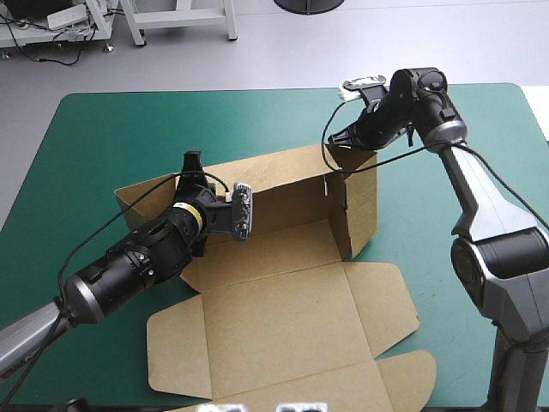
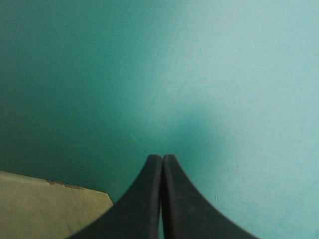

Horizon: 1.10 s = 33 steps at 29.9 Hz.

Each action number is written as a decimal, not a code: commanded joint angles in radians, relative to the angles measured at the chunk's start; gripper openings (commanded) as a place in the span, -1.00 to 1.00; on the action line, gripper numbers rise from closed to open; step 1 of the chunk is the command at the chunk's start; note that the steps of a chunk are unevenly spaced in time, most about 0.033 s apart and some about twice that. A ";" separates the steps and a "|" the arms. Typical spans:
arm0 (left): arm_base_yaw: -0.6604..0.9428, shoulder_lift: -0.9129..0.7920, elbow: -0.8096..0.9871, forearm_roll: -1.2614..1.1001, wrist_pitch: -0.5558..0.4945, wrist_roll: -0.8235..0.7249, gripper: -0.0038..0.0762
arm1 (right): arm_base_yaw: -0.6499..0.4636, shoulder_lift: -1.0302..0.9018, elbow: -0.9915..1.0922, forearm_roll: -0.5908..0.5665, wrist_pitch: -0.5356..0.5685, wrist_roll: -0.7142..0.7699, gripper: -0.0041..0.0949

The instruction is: Fold the box

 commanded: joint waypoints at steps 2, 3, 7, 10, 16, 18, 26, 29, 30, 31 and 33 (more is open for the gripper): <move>-0.009 -0.015 -0.017 -0.056 -0.044 -0.006 -0.92 | -0.002 -0.095 0.001 0.010 0.009 0.004 -0.95; -0.009 -0.015 -0.017 -0.058 -0.042 -0.006 -0.92 | -0.002 -0.100 0.007 0.016 0.009 0.004 -0.95; -0.009 -0.015 -0.017 -0.058 -0.042 -0.006 -0.92 | -0.002 -0.120 0.033 0.053 0.009 -0.012 -0.95; -0.009 -0.015 -0.017 -0.058 -0.042 -0.006 -0.92 | -0.002 -0.129 0.051 0.065 0.009 -0.020 -0.95; -0.009 -0.015 -0.017 -0.060 -0.045 -0.006 -0.92 | -0.002 -0.162 0.120 0.067 0.007 -0.039 -0.96; -0.009 -0.015 -0.017 -0.060 -0.045 -0.006 -0.92 | -0.004 -0.175 0.142 0.083 -0.004 -0.053 -0.96; -0.009 -0.015 -0.017 -0.078 -0.045 -0.006 -0.92 | -0.004 -0.273 0.323 0.152 -0.159 -0.093 -0.96; -0.009 -0.015 -0.017 -0.088 -0.045 -0.002 -0.92 | -0.004 -0.323 0.407 0.180 -0.222 -0.120 -0.96; -0.009 -0.015 -0.017 -0.092 -0.045 0.003 -0.92 | -0.004 -0.338 0.439 0.198 -0.252 -0.129 -0.96; -0.009 -0.015 -0.017 -0.092 -0.045 0.001 -0.92 | -0.004 -0.357 0.471 0.214 -0.279 -0.143 -0.96; -0.009 -0.015 -0.017 -0.092 -0.048 0.001 -0.92 | -0.004 -0.389 0.521 0.236 -0.327 -0.165 -0.96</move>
